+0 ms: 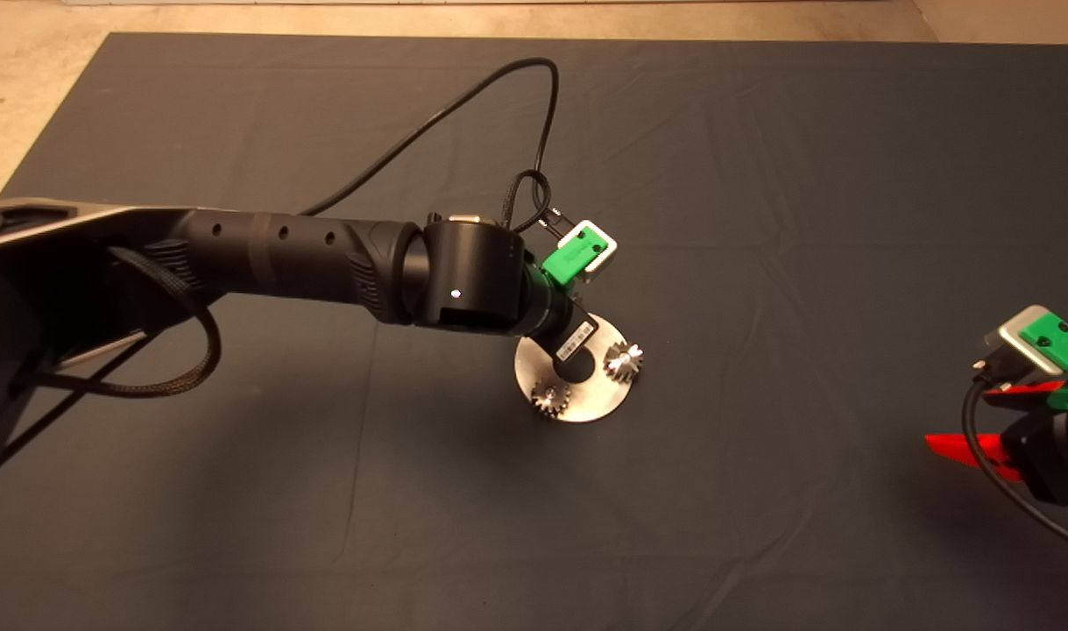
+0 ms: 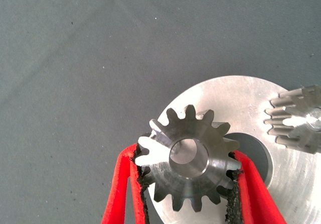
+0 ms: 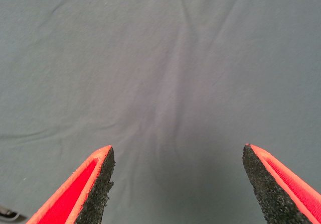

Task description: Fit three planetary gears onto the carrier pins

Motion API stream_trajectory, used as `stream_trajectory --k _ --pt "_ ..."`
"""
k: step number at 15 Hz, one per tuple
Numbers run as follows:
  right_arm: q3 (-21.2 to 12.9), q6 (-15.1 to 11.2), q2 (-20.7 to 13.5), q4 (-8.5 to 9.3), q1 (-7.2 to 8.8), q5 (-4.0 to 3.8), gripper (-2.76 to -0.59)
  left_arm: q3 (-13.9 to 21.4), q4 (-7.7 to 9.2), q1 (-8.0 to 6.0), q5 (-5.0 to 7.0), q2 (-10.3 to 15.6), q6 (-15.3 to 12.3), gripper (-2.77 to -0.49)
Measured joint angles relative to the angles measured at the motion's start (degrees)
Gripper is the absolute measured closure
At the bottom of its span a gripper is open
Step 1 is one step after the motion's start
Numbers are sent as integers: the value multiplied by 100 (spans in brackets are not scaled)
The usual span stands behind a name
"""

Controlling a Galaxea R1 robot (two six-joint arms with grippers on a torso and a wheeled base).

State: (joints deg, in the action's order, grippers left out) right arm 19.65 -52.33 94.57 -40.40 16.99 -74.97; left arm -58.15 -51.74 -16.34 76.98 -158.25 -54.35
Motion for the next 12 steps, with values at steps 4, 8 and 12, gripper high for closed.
stream_trajectory --k 4,8,12 --pt "0 0 130 193 -336 20 -189 0 2 30 28 2 112 -59" --pt "0 -4 963 261 -563 15 -189 -39 2 30 45 15 187 -59" --pt "0 -12 1295 273 -827 -44 -189 -117 0 30 55 41 219 -59"
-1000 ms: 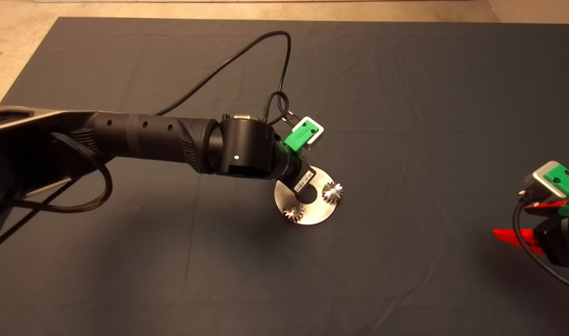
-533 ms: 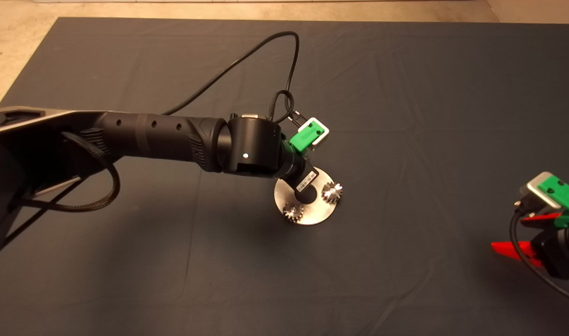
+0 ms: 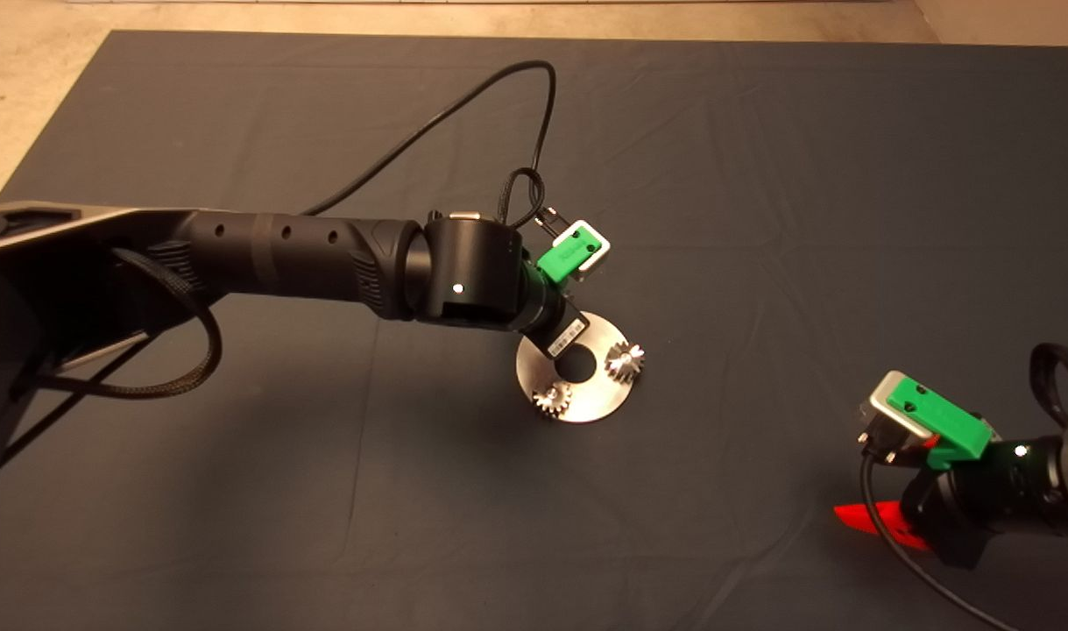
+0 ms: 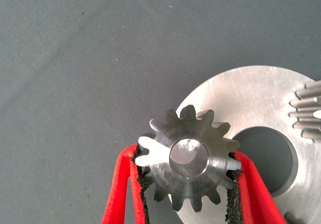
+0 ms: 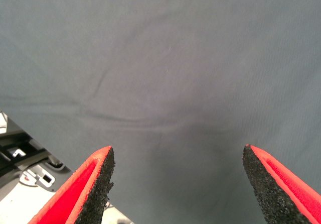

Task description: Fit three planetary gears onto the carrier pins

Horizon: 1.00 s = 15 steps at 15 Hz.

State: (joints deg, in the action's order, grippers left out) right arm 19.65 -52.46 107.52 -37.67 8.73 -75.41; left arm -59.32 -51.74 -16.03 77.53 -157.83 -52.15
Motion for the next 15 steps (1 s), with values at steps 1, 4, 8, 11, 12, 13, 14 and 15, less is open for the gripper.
stream_trajectory --k 1,4,8,11,12,13,14,15 --pt "2 -4 -5 0 -30 -68 -189 -56 0 0 -2 -15 1 -59" --pt "2 -5 -9 0 -61 -96 -189 -137 -7 10 -22 -41 1 -59" --pt "2 -2 -7 0 -60 -105 -189 -143 -33 154 -55 -41 1 -59" --pt "2 -2 -11 0 -46 -105 -189 -143 -33 154 -59 -41 1 -59" --pt "2 0 -22 0 -46 -110 -189 -143 -31 154 -63 -41 1 -59" --pt "2 -1 -24 0 -46 -107 -189 -143 -30 154 -63 -41 1 -59" --pt "2 0 -24 0 -46 -107 -189 -143 -32 154 -63 -41 1 -59" --pt "2 -1 -30 0 -46 -107 -189 -143 -30 154 -66 -41 1 -59"
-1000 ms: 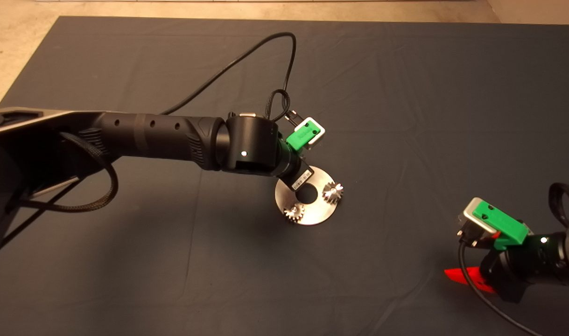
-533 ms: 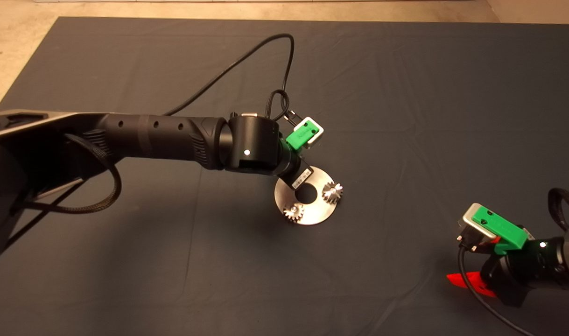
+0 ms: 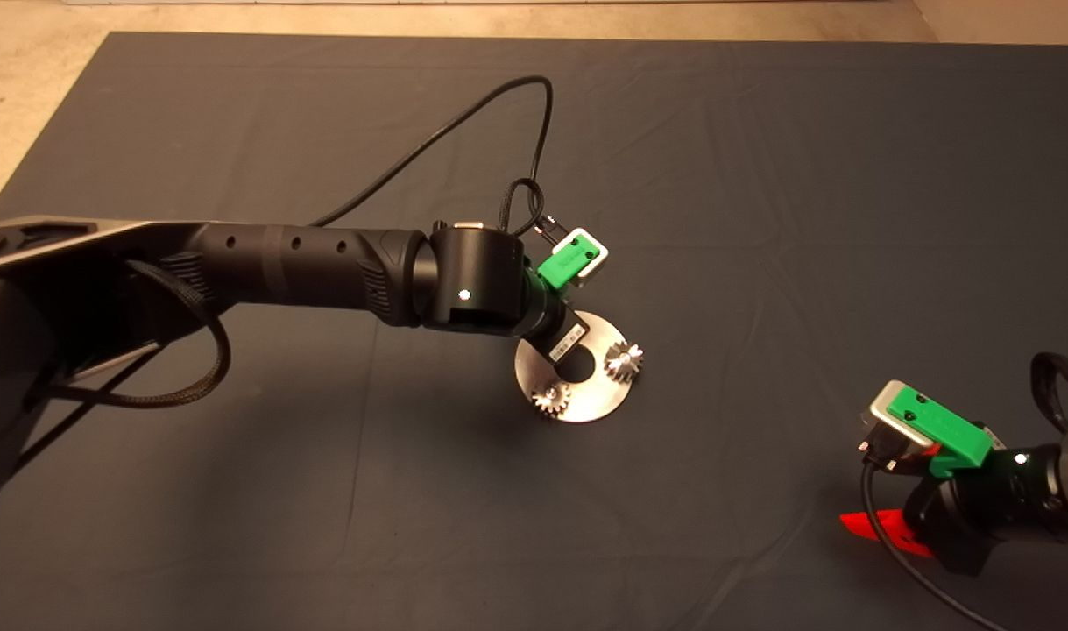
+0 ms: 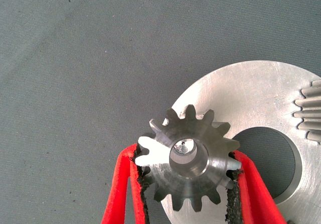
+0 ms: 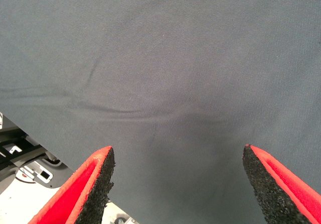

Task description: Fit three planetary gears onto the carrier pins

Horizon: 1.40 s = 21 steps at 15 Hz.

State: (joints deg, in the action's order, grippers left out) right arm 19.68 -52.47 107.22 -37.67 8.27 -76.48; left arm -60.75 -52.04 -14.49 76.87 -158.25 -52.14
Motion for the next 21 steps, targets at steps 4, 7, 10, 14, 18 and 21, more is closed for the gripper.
stream_trajectory --k 4,7,10,14,18,21 --pt "0 1 -9 0 0 0 -189 0 1 2 -113 -2 -101 -59" --pt "0 1 -9 0 0 0 -189 0 0 2 -308 -2 -232 -59" --pt "0 1 -9 0 2 0 -189 -6 1 2 -319 2 -243 -59" --pt "0 3 -9 0 0 -2 -189 -16 0 3 -330 26 -222 -59" --pt "0 3 -9 0 0 0 -189 -17 1 4 -330 96 -128 -59" --pt "0 3 -9 0 2 5 -189 -17 -2 37 -347 124 -128 -59"
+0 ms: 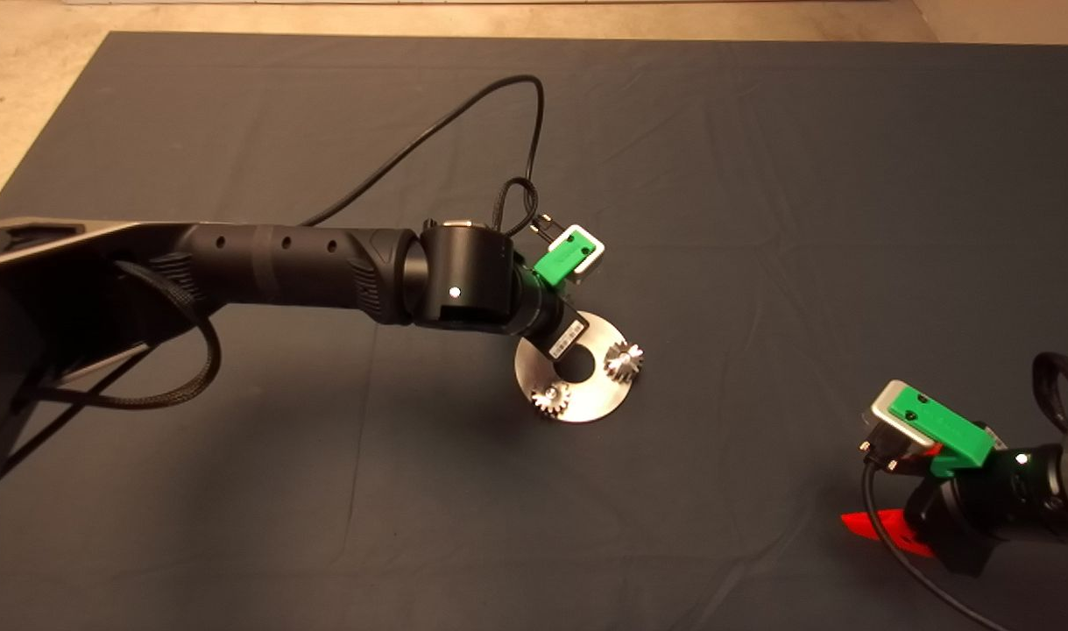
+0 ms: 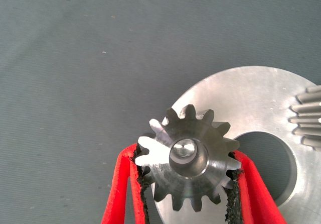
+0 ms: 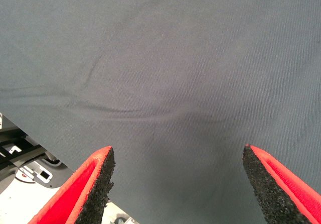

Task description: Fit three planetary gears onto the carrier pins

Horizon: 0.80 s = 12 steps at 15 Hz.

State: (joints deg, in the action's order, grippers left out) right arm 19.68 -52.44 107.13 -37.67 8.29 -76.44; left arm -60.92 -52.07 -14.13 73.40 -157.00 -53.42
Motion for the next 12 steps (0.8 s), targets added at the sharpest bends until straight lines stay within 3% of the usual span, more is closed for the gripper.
stream_trajectory --k 8,12 --pt "0 -1 1 0 -2 -5 -189 0 0 2 5 -17 -5 -59" --pt "0 -1 1 0 -2 -5 -189 -91 -85 147 -30 -13 -2 -59"
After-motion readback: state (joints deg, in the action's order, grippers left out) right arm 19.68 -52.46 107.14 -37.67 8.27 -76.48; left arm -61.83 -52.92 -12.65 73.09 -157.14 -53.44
